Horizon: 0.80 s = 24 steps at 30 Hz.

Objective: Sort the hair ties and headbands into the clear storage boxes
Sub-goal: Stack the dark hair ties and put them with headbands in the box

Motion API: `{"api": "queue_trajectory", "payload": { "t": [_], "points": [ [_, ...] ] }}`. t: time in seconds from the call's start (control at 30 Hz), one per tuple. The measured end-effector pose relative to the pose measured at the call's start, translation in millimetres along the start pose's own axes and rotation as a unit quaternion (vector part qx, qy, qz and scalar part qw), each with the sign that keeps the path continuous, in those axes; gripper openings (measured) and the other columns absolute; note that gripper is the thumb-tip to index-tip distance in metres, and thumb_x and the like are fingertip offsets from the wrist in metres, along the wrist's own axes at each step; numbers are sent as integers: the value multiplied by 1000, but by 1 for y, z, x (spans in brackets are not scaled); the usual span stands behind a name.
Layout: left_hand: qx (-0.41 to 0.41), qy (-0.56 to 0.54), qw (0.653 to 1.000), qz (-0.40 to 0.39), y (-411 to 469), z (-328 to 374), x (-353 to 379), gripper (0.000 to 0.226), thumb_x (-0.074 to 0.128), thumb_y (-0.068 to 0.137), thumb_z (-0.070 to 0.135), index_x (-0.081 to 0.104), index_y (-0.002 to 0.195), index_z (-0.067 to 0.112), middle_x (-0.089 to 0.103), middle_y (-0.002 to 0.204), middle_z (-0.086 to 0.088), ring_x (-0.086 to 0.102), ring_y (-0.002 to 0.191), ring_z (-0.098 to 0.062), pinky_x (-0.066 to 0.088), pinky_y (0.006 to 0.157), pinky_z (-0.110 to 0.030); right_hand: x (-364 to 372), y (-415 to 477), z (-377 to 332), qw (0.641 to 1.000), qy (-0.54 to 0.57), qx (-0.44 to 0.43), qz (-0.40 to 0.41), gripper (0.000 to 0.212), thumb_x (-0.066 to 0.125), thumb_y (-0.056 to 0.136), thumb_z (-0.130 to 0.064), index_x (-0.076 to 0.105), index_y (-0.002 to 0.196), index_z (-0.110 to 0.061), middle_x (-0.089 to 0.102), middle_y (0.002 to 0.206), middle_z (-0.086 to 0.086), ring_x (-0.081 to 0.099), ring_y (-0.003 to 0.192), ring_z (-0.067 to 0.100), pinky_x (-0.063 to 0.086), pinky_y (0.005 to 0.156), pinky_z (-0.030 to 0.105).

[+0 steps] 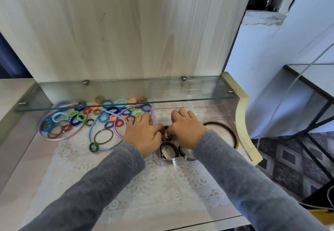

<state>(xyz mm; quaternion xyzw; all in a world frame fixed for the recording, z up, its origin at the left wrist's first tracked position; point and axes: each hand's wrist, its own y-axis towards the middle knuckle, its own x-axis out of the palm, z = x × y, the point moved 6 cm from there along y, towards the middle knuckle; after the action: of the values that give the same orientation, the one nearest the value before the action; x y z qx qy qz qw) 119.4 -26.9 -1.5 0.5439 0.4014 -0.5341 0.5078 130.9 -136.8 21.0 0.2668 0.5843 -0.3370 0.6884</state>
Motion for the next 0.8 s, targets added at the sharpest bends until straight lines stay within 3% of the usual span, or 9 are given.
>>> {"api": "queue_trajectory", "payload": {
  "t": [0.13, 0.27, 0.43, 0.63, 0.73, 0.8],
  "points": [
    [12, 18, 1000, 3, 1, 1, -2, 64, 10, 73, 39, 61, 111, 37, 41, 103, 1, 41, 104, -22, 31, 90, -40, 2, -4, 1, 1000, 16, 6, 0, 30, 49, 89, -19, 65, 111, -33, 39, 111, 3, 35, 106, 26, 32, 89, 34],
    [21, 39, 999, -3, 2, 0, -4, 62, 13, 73, 36, 60, 113, 37, 31, 99, 3, 41, 104, -23, 30, 89, -39, 1, -8, 20, 986, 152, 50, -36, 43, 49, 81, -9, 58, 117, -31, 40, 112, 2, 35, 105, 21, 34, 94, 33],
    [15, 19, 999, -37, 1, 1, -4, 56, 20, 73, 35, 57, 114, 41, 29, 100, 3, 40, 107, -22, 30, 94, -39, 16, -8, 47, 895, 398, 202, -19, 32, 41, 81, 2, 60, 99, -17, 61, 106, 5, 57, 99, 20, 48, 87, 29],
    [-6, -29, 999, -44, 1, 7, -4, 55, 20, 73, 37, 59, 111, 43, 29, 99, 3, 39, 107, -22, 32, 96, -40, 34, 3, 47, 845, 443, 294, -64, 23, 49, 84, -6, 59, 105, -7, 63, 105, 9, 61, 97, 23, 52, 85, 33],
    [-19, -52, 998, -39, 1, 10, -3, 55, 21, 73, 36, 60, 110, 42, 29, 100, 3, 37, 106, -21, 31, 92, -38, 38, 9, 47, 818, 477, 313, -71, 24, 43, 84, -9, 57, 102, -2, 67, 97, 15, 68, 86, 27, 58, 79, 40],
    [-25, -55, 997, -43, 1, 11, 0, 54, 21, 73, 36, 60, 111, 39, 28, 101, 2, 35, 105, -20, 29, 91, -37, 39, 11, 48, 805, 492, 322, -79, 24, 41, 84, -5, 57, 101, 1, 69, 88, 16, 71, 76, 25, 60, 72, 37]
  ]
}}
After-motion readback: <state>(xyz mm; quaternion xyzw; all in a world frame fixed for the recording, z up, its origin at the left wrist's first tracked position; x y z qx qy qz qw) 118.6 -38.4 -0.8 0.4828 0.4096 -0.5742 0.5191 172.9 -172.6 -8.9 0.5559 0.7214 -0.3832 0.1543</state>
